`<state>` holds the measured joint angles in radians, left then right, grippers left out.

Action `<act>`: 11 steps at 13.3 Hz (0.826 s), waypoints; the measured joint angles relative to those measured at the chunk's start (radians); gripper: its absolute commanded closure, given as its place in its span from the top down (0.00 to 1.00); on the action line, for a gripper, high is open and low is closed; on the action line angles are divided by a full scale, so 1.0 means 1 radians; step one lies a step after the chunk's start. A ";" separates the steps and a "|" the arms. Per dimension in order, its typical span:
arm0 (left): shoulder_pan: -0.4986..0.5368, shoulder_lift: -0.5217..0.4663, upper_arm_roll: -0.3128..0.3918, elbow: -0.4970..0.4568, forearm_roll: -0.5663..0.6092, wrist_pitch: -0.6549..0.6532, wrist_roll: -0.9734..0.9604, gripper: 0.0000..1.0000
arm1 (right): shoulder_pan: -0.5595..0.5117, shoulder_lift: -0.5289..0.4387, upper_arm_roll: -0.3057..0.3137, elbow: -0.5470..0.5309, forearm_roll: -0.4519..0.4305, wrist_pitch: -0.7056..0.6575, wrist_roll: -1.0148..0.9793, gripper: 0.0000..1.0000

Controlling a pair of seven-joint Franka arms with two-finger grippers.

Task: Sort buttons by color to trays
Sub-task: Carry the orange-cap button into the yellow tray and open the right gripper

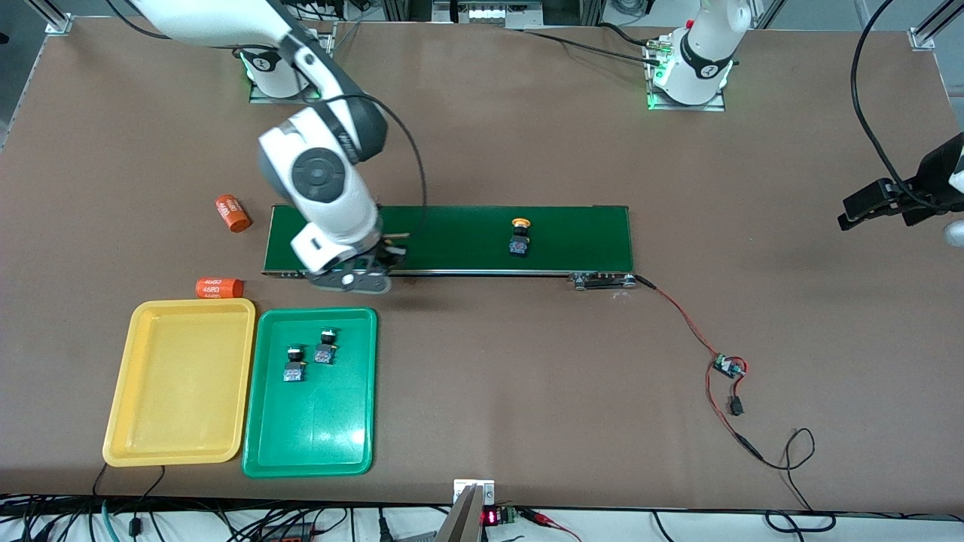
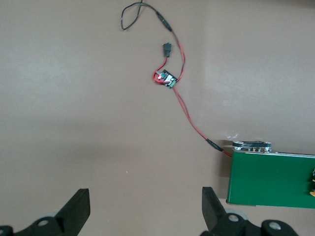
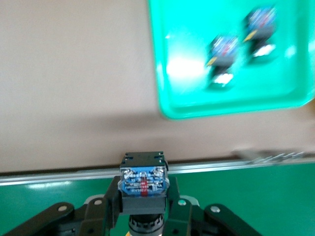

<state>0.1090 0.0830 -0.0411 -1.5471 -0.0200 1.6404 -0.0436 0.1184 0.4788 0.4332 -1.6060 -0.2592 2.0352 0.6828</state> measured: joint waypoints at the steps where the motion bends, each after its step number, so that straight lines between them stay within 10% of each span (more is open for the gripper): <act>1: 0.015 0.000 0.002 0.000 0.000 -0.002 0.000 1.00 | -0.040 -0.003 -0.002 0.038 0.001 -0.028 -0.065 0.20; 11: 0.054 0.007 0.002 -0.002 0.000 -0.032 0.007 1.00 | -0.323 0.132 -0.079 0.064 0.001 0.116 -0.483 0.20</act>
<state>0.1625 0.0901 -0.0394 -1.5488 -0.0200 1.6085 -0.0362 -0.2044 0.6106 0.3539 -1.5421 -0.2586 2.1514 0.2002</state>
